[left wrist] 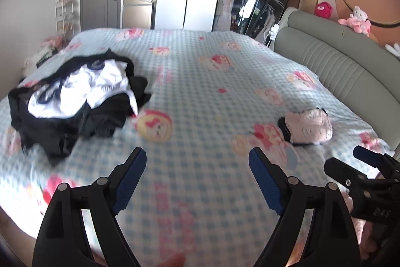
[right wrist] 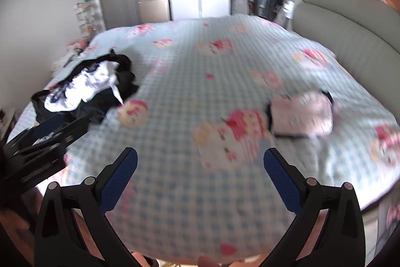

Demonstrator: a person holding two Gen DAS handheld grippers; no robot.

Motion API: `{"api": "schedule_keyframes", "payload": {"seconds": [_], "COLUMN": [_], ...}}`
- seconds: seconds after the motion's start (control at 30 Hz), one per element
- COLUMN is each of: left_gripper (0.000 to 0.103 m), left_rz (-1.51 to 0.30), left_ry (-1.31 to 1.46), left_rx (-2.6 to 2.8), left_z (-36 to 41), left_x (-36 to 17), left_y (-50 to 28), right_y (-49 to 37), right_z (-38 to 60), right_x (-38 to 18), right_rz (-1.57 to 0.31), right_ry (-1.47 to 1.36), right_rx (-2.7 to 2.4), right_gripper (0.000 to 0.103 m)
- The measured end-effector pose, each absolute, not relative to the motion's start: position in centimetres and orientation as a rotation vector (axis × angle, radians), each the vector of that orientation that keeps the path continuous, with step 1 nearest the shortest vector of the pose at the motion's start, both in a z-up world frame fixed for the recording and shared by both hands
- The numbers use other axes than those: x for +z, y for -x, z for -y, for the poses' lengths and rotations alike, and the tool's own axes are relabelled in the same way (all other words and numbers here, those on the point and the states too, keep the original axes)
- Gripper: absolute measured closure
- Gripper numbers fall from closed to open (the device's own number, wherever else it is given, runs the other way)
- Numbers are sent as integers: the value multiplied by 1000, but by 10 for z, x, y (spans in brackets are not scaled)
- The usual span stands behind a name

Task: Fold clothes
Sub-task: 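Open both grippers and withdraw them from the placed pants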

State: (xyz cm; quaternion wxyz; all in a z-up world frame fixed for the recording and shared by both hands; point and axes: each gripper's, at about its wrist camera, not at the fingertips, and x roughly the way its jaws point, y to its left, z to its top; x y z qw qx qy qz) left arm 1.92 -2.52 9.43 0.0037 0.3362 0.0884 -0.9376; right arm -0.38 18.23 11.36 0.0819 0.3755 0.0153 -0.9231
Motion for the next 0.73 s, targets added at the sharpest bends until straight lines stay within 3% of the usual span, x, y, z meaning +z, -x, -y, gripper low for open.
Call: {"api": "schedule_keyframes", "payload": {"seconds": [0.73], "left_gripper": [17], "left_rz": [-270], "left_ry": [-1144], "left_rx": [-2941], "left_z": [-5], "left_x": [74], "left_y": [-39], "right_y": [-13], "right_z": [-189], "right_x": [82], "right_rz": [-25], "right_ry": [-1223], "right_rx": [-2730], "right_gripper": [1]}}
